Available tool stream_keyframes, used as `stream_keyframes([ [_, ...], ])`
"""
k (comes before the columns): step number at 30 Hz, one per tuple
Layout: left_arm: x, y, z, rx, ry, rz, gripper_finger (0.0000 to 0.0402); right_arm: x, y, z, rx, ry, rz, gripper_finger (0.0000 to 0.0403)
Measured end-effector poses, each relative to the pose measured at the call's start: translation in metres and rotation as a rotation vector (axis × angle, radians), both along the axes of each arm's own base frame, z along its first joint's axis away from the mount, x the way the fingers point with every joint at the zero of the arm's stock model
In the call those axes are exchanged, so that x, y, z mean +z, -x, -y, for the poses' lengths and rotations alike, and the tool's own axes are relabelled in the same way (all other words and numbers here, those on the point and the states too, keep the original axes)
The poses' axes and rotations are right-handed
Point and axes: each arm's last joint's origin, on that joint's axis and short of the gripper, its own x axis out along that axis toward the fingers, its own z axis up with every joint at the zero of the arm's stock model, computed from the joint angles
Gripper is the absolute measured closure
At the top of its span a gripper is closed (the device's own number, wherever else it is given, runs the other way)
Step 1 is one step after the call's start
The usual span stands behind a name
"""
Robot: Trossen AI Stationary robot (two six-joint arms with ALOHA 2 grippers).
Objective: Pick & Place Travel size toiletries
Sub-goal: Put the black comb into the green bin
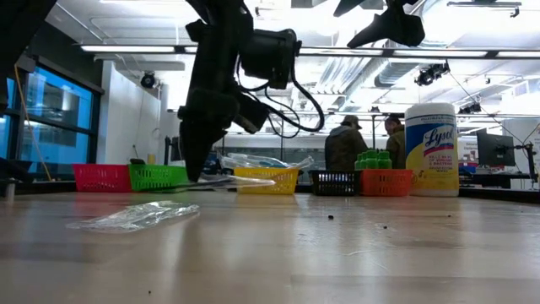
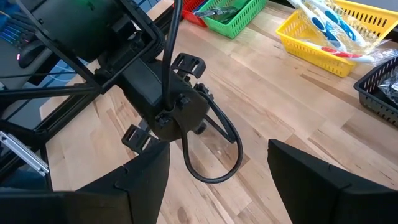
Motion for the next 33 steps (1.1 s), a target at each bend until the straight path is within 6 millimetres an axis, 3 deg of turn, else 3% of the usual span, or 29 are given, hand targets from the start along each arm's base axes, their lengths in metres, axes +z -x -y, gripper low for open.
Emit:
stream_keyframes([
  [10, 0.002, 0.010, -0.011, 0.024, -0.048, -0.097, 0.0401, 0.000, 0.000, 0.000, 0.005, 0.008, -0.002, 0.0144],
  [19, 0.027, 0.025, -0.026, 0.046, -0.091, -0.101, 0.0402, 0.000, 0.000, 0.000, 0.006, 0.011, -0.005, 0.0144],
  [25, 0.056, 0.045, -0.056, 0.137, -0.150, -0.065, 0.0402, 0.000, 0.000, 0.000, 0.008, 0.014, -0.005, 0.0144],
  [33, 0.082, 0.076, -0.117, 0.333, -0.200, -0.003, 0.0402, 0.000, 0.000, 0.000, 0.006, 0.020, -0.005, 0.0144],
])
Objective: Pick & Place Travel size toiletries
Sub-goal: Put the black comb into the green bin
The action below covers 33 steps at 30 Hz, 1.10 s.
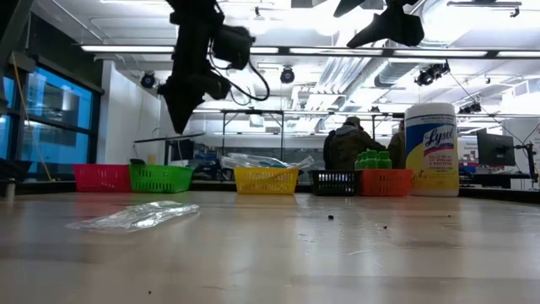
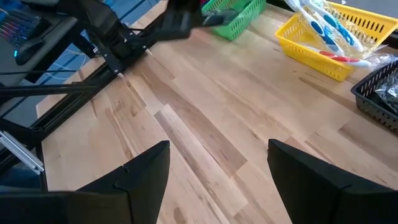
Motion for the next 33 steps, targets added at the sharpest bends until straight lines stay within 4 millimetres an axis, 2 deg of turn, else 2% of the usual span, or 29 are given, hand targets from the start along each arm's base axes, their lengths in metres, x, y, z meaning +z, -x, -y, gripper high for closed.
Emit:
stream_keyframes([
  [9, 0.001, 0.025, -0.063, 0.174, -0.061, 0.075, 0.0402, 0.000, 0.000, 0.001, 0.007, 0.013, -0.004, 0.0144],
  [16, 0.002, 0.050, -0.098, 0.308, -0.083, 0.092, 0.0402, 0.000, 0.000, 0.001, 0.009, 0.014, -0.005, 0.0144],
  [24, 0.001, 0.059, -0.120, 0.430, -0.120, 0.199, 0.0402, 0.000, 0.000, 0.001, 0.011, 0.017, -0.006, 0.0144],
  [33, -0.031, 0.064, -0.122, 0.581, -0.088, 0.235, 0.0402, 0.000, 0.000, 0.001, 0.011, 0.017, -0.006, 0.0144],
])
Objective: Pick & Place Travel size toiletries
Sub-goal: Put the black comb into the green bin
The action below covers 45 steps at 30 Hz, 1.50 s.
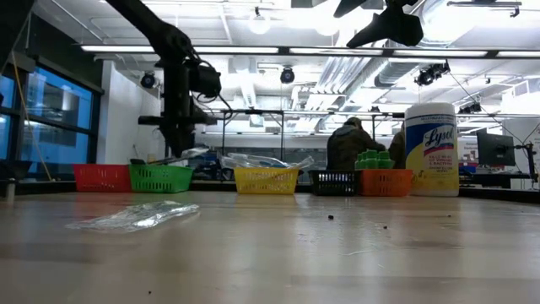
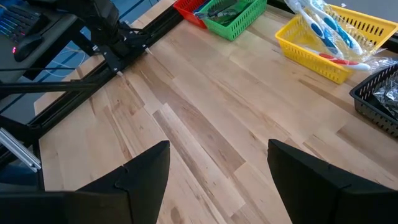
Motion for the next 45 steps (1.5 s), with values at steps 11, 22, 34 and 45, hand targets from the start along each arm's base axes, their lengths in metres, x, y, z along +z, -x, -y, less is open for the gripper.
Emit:
stream_keyframes([
  [11, -0.006, 0.002, 0.001, 0.012, 0.007, -0.012, 0.0367, 0.000, 0.000, 0.000, 0.004, -0.003, -0.002, 0.0144],
  [22, 0.008, 0.008, 0.007, 0.021, -0.048, -0.026, 0.0262, -0.001, 0.001, 0.000, 0.005, -0.008, -0.010, 0.0144],
  [34, 0.082, 0.025, 0.065, -0.055, -0.345, 0.153, 0.0270, 0.015, 0.029, -0.003, 0.042, 0.050, -0.005, 0.0144],
  [45, 0.029, 0.026, 0.068, -0.072, -0.263, 0.385, 0.0273, 0.023, 0.038, 0.002, -0.018, 0.076, 0.035, 0.0144],
])
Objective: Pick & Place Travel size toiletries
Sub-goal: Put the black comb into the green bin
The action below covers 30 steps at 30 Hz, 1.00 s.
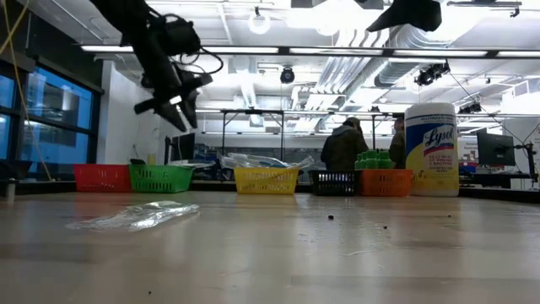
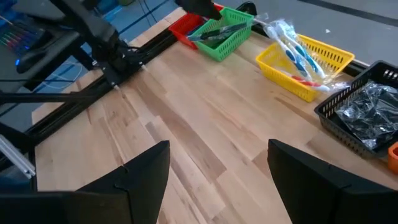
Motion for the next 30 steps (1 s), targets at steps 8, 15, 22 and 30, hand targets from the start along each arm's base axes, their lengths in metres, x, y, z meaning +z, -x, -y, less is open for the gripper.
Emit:
stream_keyframes([
  [8, -0.033, -0.003, -0.044, 0.073, 0.136, -0.043, 0.0378, -0.002, -0.002, 0.000, -0.003, -0.002, -0.008, 0.0144],
  [15, -0.051, 0.001, -0.063, 0.113, 0.169, -0.084, 0.0391, -0.002, -0.002, 0.000, -0.013, -0.016, -0.004, 0.0144],
  [22, -0.049, 0.002, -0.067, 0.105, 0.120, -0.089, 0.0399, -0.002, -0.002, 0.000, -0.019, -0.013, -0.003, 0.0144],
  [30, -0.047, -0.008, -0.072, -0.055, 0.114, 0.050, 0.0401, -0.002, -0.002, 0.001, -0.036, -0.001, -0.002, 0.0144],
])
